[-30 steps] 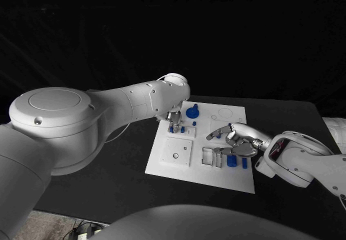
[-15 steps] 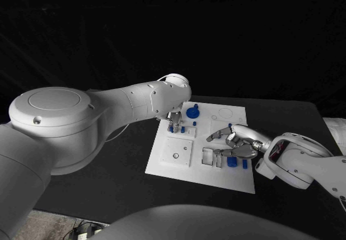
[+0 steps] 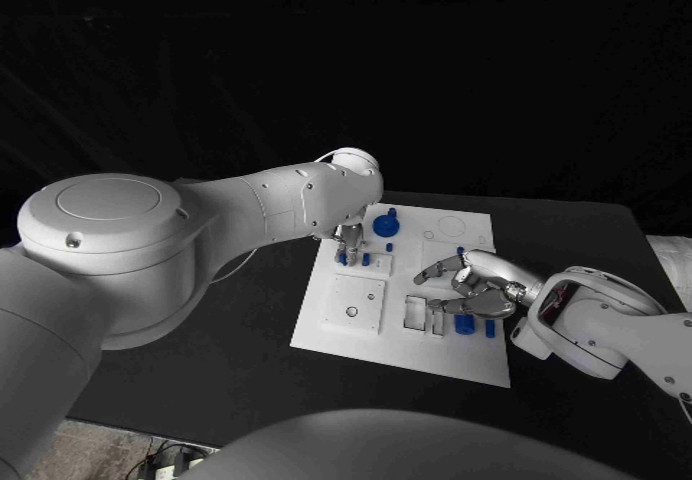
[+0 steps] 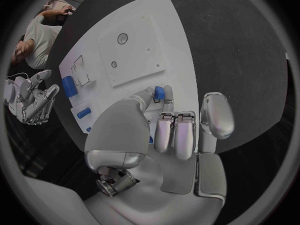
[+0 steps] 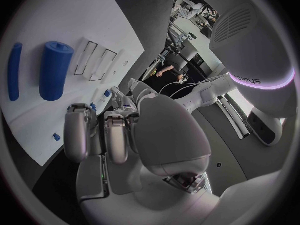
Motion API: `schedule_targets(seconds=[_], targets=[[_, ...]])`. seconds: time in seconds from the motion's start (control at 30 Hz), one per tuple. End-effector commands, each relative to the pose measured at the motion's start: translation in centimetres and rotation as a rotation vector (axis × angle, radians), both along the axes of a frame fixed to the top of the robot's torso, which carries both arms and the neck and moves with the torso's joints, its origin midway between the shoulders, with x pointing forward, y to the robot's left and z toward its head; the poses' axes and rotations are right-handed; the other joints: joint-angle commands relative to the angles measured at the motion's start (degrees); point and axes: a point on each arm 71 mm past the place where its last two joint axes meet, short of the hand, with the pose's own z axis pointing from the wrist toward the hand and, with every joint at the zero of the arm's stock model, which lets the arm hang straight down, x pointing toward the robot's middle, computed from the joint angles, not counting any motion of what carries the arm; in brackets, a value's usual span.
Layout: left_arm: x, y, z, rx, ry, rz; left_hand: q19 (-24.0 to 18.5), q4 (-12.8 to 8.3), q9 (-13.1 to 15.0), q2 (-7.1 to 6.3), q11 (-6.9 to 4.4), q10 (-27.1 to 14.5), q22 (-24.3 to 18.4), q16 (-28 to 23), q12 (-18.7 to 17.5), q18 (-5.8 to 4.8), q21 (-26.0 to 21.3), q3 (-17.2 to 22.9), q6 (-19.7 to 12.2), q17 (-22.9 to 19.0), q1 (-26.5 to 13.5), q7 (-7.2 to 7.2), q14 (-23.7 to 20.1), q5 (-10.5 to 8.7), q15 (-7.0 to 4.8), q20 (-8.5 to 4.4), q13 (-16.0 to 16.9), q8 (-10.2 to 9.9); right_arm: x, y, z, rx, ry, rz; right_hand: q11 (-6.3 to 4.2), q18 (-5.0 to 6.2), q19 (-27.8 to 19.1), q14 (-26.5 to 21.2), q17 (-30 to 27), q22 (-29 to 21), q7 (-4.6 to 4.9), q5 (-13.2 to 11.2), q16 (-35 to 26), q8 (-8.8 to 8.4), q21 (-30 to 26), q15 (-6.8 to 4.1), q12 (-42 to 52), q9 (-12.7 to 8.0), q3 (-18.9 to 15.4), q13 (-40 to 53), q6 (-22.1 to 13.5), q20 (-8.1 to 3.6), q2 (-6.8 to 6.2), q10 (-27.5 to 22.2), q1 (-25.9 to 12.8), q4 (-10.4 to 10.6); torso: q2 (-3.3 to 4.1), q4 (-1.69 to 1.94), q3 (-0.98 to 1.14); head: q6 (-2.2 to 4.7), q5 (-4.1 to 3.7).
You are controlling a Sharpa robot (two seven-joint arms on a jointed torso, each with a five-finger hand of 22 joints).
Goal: Assemble the parts on the task board
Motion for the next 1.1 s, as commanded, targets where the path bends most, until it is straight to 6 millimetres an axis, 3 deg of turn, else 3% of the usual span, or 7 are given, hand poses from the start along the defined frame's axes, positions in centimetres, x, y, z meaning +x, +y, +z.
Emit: schedule_targets(seconds=[0.03, 0.57, 0.73, 1.1], targets=[[-0.26, 0.59, -0.19, 0.103, 0.003, 0.032, 0.4, -0.1, 0.1, -0.24, -0.12, 2.4, 9.7, 0.1, 0.1, 0.43, -0.1, -0.3, -0.6, 14.4, -0.3, 0.05, 5.4, -0.06, -0.12, -0.03, 11.9, 0.0, -0.13, 0.14, -0.11, -0.004, 0.005, 0.02, -0.29, 0.37, -0.3, 6.0, 15.1, 11.1, 0.07, -0.2, 0.2, 0.29, -0.2, 0.4, -0.1, 0.1, 0.2, 14.9, 0.3, 0.0, -0.05, 6.8, -0.5, 0.0, 0.03, 0.01, -0.01, 0.0, 0.01], [-0.37, 0.51, -0.23, 0.102, 0.009, 0.027, 0.4, -0.3, 0.1, -0.27, -0.05, 2.4, 9.7, 0.0, 0.1, 0.44, -0.2, -0.2, -1.0, 14.4, 0.1, 0.14, 5.4, 0.3, -0.07, 0.0, 11.9, -0.4, -0.08, 0.19, -0.24, -0.007, 0.008, 0.022, -0.29, 0.37, -0.3, 6.0, 15.1, 11.1, 0.07, -0.2, 0.2, 0.29, -0.2, 0.4, -0.1, 0.1, 0.2, 14.9, 0.3, 0.0, -0.05, 6.8, -0.5, 0.0, -0.01, 0.02, 0.01, 0.0, 0.16], [-0.38, 0.47, -0.22, 0.102, 0.008, 0.027, 0.5, -0.5, 2.2, -0.35, -0.2, 2.4, 9.7, 0.0, 0.1, 0.44, -0.3, -0.7, -0.2, 14.4, 0.2, -0.13, 5.4, 0.3, -0.14, -0.02, 11.9, 0.8, -0.09, 0.22, -0.25, -0.007, 0.01, 0.023, -0.29, 0.37, -0.3, 6.0, 15.1, 11.1, 0.07, -0.2, 0.2, 0.29, -0.2, 0.4, -0.1, 0.1, 0.2, 14.9, 0.3, 0.0, -0.05, 6.8, -0.5, 0.0, 0.05, 0.0, 0.0, 0.0, 0.24], [-0.38, 0.45, -0.2, 0.111, 0.006, 0.021, 0.5, 0.2, 4.4, -0.4, 0.16, 2.2, 9.7, 0.0, -0.1, 0.44, -0.6, -1.5, -2.6, 14.4, -0.4, 0.42, 5.4, -0.67, 0.06, 0.11, 11.7, 0.6, -0.07, 0.23, -0.28, -0.007, 0.012, 0.023, -0.29, 0.37, -0.3, 6.0, 15.1, 11.1, 0.07, -0.2, 0.2, 0.29, -0.2, 0.4, -0.1, 0.1, 0.2, 14.9, 0.3, 0.0, -0.05, 6.8, -0.5, 0.0, -0.01, 0.01, 0.0, 0.0, 0.27]])
